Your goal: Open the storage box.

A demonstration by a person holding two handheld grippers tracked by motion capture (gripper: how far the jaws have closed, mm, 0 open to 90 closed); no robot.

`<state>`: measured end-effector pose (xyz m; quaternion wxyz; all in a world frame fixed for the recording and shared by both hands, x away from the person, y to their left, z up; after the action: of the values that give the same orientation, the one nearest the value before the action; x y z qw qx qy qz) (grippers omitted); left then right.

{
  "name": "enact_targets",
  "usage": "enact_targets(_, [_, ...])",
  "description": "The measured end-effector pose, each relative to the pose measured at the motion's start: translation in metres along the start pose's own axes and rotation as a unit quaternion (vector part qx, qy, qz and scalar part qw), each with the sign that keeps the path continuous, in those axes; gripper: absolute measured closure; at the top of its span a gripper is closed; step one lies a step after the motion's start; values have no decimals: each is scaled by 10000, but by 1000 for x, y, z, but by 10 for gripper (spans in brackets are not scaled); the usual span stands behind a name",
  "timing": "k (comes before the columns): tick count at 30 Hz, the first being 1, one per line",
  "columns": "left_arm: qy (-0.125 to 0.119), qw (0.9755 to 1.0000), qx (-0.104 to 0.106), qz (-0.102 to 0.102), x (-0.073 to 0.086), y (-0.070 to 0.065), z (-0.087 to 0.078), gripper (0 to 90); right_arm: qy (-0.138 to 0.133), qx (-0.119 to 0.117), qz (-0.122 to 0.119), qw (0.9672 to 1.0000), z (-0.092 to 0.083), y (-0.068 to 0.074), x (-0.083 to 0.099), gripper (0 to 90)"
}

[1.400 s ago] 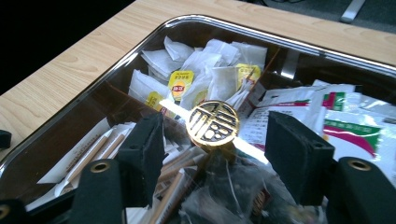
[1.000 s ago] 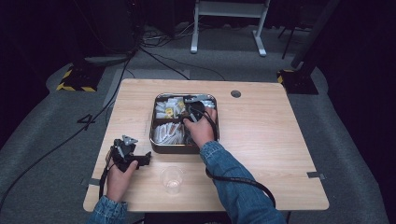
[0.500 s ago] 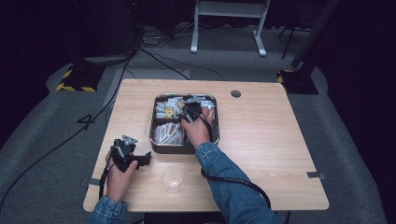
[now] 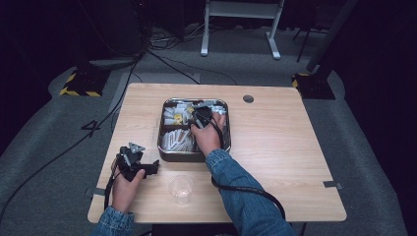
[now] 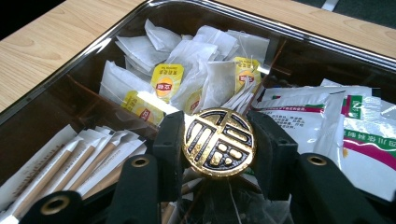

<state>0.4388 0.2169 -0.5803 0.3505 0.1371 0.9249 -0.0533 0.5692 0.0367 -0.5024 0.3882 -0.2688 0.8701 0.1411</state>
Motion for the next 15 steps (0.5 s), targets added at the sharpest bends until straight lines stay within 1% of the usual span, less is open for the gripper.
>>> enact_targets(3, [0,10000,-1,3,0,0,0,3,-47,-31,40,10000,-4,-1,-4,584])
enact_targets(6, [-1,10000,0,4,0,0,0,3,-121,-12,-62,9999,-12,-3,-10,584])
enact_targets(11, [0,10000,2,7,0,0,0,3,-213,-80,-85,9997,-27,-4,-20,584])
enact_targets(12, [1,10000,2,8,0,0,0,3,-262,-121,-106,9995,-33,-4,-24,584])
enact_targets(13, [1,10000,3,10,0,0,0,3,-262,-121,-106,9995,-33,-4,-24,584])
enact_targets(15, [-4,10000,-1,12,0,0,0,3,-305,-151,-128,9993,-40,-5,-27,584])
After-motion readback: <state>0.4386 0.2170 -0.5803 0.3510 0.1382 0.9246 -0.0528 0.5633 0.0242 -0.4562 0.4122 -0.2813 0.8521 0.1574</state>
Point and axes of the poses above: each handheld gripper's, and its own axes: z roughly forward along the jaws, x roughly out of its underside, y roughly to its left, the point moved 10 cm from there along z, roughly forward along the jaws, and after that the axes turned 2 degrees about -x, right-handed, at the moved point
